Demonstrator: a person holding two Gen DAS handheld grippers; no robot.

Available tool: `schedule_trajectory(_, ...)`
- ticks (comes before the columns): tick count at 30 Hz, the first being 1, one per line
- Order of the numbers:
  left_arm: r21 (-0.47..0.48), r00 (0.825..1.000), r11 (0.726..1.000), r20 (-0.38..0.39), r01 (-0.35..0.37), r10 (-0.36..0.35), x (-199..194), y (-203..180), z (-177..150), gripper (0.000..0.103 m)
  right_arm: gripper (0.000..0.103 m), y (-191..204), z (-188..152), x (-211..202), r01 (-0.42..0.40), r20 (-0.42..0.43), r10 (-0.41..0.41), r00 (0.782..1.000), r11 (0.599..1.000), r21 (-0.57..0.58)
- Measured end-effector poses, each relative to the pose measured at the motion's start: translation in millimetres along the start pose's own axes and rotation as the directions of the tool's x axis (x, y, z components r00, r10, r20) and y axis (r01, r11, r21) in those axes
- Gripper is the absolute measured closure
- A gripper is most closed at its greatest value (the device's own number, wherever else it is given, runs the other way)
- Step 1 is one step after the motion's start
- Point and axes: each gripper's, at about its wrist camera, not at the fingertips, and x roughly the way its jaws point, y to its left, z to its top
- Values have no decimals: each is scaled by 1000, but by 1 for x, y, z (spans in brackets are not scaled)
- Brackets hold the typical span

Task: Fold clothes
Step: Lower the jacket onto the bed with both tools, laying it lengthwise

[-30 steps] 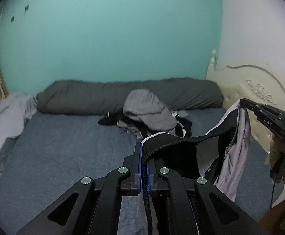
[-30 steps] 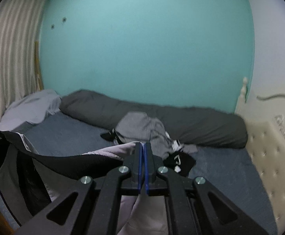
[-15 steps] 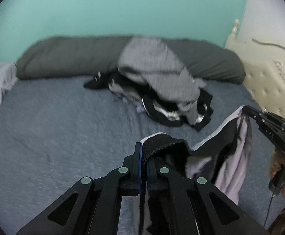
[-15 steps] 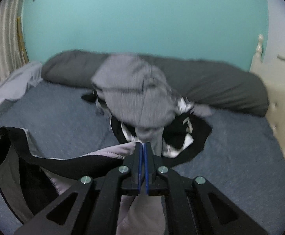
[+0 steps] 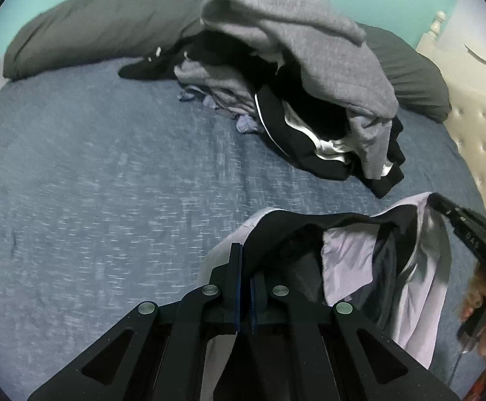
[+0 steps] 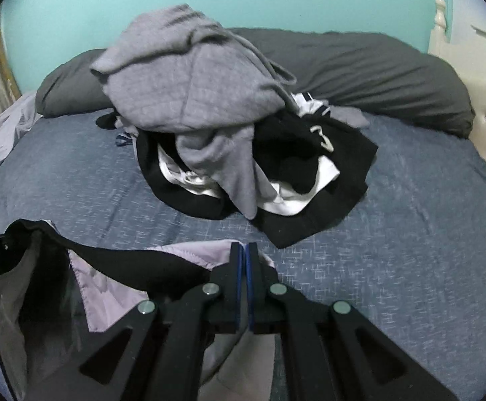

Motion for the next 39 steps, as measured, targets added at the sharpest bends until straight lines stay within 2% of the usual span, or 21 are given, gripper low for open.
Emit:
schedule_trajectory(3, -26, 999, 999, -25, 34, -35, 17, 3, 1, 98, 99, 0, -8, 28, -78, -93, 82, 992, 996, 43)
schedule_trajectory(5, -44, 997, 997, -42, 57, -59, 28, 4, 1, 94, 97, 6, -15, 33, -74, -106, 76, 991, 997, 23)
schedule_trajectory(7, -65, 995, 995, -56, 82, -85, 37, 6, 1, 85, 96, 6, -17, 25, -58, -88, 60, 994, 998, 34)
schedule_trajectory(8, -85, 993, 991, -49, 107, -112, 32, 9, 0, 74, 93, 4, -18, 19, -51, -74, 55, 996, 997, 55)
schedule_trajectory(9, -95, 992, 988, -38, 120, -124, 25, 11, 0, 65, 87, 1, -18, 14, -45, -60, 50, 997, 996, 76)
schedule_trajectory(10, -101, 991, 986, -20, 133, -136, 13, 12, 0, 63, 82, -3, -20, 6, -52, -42, 57, 997, 993, 105)
schedule_trajectory(12, -101, 988, 983, 1, 154, -155, -6, 14, 0, 57, 63, -14, -24, -13, -69, 5, 69, 998, 983, 169)
schedule_trajectory(13, -101, 986, 981, 13, 167, -167, -17, 15, -1, 55, 62, -20, -28, -27, -79, 34, 74, 997, 977, 200)
schedule_trajectory(16, -81, 980, 978, 62, 194, -189, -55, 20, -6, 55, 62, -29, -41, -52, -148, 79, 133, 988, 957, 249)
schedule_trajectory(18, -54, 981, 981, 71, 184, -180, -73, 26, -15, 55, 62, -34, -61, -74, -204, 106, 182, 978, 942, 268)
schedule_trajectory(22, -55, 986, 986, 53, 161, -158, -79, 50, -52, 55, 61, -36, -106, -102, -262, 124, 235, 964, 917, 301)
schedule_trajectory(27, -56, 991, 990, 31, 132, -130, -84, 78, -97, 57, 61, -43, -167, -123, -276, 114, 252, 961, 866, 416)
schedule_trajectory(28, -59, 991, 990, 29, 132, -130, -82, 78, -103, 59, 61, -43, -175, -127, -280, 117, 255, 960, 858, 430)
schedule_trajectory(30, -64, 991, 989, 24, 130, -129, -76, 78, -114, 71, 61, -42, -191, -134, -289, 124, 261, 957, 841, 457)
schedule_trajectory(32, -56, 991, 990, 19, 131, -130, -69, 72, -121, 78, 61, -41, -205, -144, -303, 144, 267, 953, 827, 473)
schedule_trajectory(36, -56, 988, 986, 11, 157, -157, -59, 56, -124, 79, 61, -43, -226, -155, -343, 177, 293, 939, 800, 492)
schedule_trajectory(39, -22, 988, 988, -4, 156, -156, -51, 37, -122, 79, 61, -47, -239, -159, -356, 196, 297, 934, 795, 492)
